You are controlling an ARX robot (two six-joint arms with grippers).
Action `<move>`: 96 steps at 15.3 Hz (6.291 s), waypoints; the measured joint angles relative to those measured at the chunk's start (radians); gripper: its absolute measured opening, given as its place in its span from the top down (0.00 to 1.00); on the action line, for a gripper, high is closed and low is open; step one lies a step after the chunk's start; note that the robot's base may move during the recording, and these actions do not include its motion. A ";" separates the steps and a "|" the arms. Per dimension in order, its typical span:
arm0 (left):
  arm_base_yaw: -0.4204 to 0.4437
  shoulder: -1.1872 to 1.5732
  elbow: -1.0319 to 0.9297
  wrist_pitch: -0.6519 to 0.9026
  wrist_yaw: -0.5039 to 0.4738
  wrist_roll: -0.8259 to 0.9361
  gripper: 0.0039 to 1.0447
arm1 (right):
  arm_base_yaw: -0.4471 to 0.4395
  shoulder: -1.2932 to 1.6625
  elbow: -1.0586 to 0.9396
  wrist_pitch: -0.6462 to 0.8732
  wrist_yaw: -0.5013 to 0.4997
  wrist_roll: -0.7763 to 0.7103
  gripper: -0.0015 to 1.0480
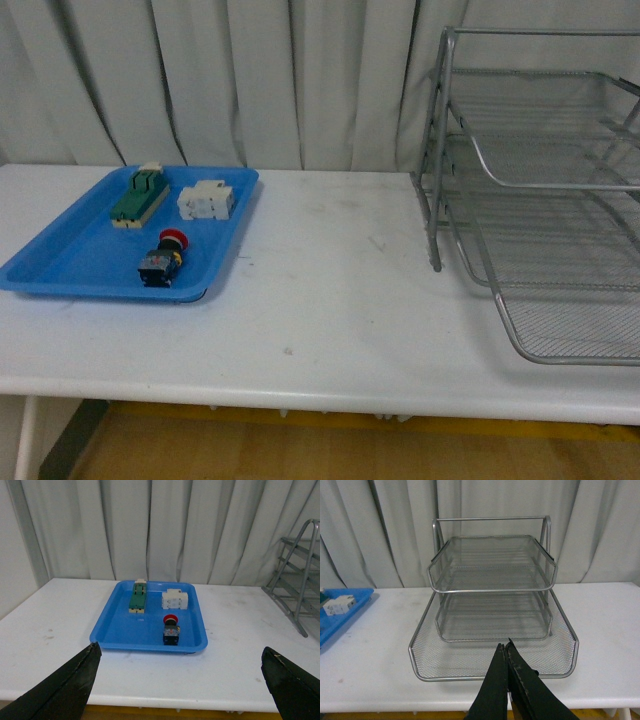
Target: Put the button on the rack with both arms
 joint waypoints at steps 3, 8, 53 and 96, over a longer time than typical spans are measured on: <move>0.000 0.000 0.000 0.000 0.000 0.000 0.06 | 0.000 0.000 0.000 -0.003 0.000 0.000 0.98; 0.000 0.000 0.000 0.000 0.000 0.000 0.06 | 0.000 0.000 0.000 -0.003 0.000 -0.002 0.54; -0.016 1.269 0.604 0.039 0.032 0.117 0.66 | 0.000 0.000 0.000 -0.003 0.000 -0.001 0.06; -0.509 2.183 1.476 -0.082 -0.031 -0.123 0.32 | 0.000 0.000 0.000 -0.003 0.003 -0.001 0.06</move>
